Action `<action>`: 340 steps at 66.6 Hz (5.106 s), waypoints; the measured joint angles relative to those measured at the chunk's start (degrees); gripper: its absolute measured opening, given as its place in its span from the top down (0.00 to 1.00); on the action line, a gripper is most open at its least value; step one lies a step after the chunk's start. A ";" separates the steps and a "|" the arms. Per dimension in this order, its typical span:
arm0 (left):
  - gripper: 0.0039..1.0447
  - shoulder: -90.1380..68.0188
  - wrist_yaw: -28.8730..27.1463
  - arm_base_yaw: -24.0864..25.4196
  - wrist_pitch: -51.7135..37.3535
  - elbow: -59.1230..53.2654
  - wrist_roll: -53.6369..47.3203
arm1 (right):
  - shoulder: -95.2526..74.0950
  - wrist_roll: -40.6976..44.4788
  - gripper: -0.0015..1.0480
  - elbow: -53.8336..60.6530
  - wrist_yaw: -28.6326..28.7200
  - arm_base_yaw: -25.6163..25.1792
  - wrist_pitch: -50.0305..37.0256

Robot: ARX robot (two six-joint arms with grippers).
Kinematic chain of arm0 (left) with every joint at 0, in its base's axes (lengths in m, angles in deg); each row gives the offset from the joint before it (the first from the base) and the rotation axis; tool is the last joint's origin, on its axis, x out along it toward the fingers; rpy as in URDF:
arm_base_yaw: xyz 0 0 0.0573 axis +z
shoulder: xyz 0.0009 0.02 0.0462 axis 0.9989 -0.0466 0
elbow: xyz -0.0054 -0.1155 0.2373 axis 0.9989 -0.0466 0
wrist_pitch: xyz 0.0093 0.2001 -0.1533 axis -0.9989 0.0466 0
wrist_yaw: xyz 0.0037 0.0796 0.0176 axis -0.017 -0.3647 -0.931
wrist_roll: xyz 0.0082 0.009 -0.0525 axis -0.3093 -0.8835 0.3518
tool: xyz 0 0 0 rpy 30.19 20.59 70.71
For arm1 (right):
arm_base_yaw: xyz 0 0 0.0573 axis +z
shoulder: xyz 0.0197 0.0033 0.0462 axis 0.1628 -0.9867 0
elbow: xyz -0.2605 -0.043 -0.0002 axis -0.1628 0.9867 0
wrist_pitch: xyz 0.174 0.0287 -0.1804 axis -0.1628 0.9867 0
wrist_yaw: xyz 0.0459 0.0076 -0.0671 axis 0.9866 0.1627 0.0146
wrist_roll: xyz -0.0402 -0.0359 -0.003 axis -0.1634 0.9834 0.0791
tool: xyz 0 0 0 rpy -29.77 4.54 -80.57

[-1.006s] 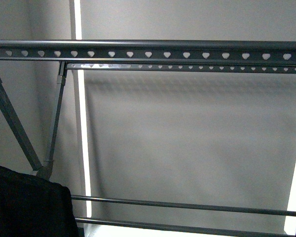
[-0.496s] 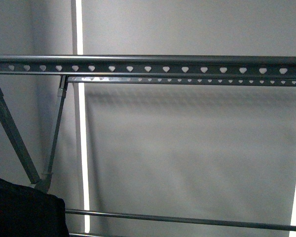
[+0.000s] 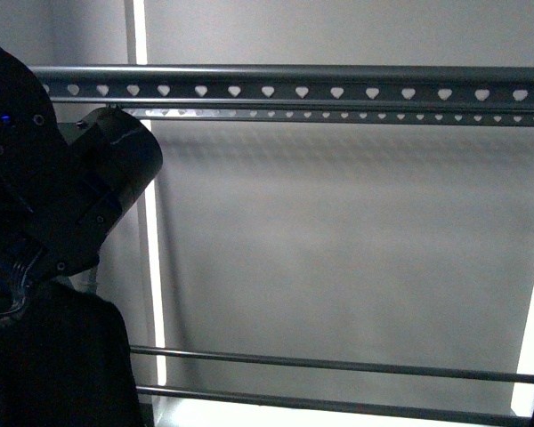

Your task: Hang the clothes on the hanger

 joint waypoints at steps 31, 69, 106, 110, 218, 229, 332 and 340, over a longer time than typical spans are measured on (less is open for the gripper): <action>0.50 -2.93 4.74 -0.81 -6.51 -0.31 -2.86 | 0.00 0.00 0.07 0.00 0.02 0.00 0.00; 0.94 12.24 18.27 0.33 -24.72 -16.83 -13.27 | 0.00 0.00 0.07 0.00 0.02 0.00 0.00; 0.94 18.60 84.61 15.34 -41.40 -21.09 -57.64 | 0.00 0.00 0.07 0.00 0.00 0.00 0.00; 0.94 18.34 93.92 17.49 -41.35 -20.20 -59.82 | 0.00 0.00 0.07 0.00 0.00 0.00 0.00; 0.94 8.94 128.13 16.74 -16.48 0.15 -95.14 | 0.00 0.00 0.07 0.00 0.00 0.00 0.00; 0.94 8.94 128.06 16.85 -16.48 0.13 -94.92 | -8.83 -3.85 0.07 -2.82 24.35 -9.16 -0.61; 0.94 9.01 128.02 16.79 -16.48 0.13 -94.53 | -109.83 82.88 0.07 -123.80 28.15 5.27 52.37; 0.94 9.01 128.02 16.79 -16.48 0.13 -94.53 | -110.18 81.24 0.08 -123.54 28.33 5.81 50.40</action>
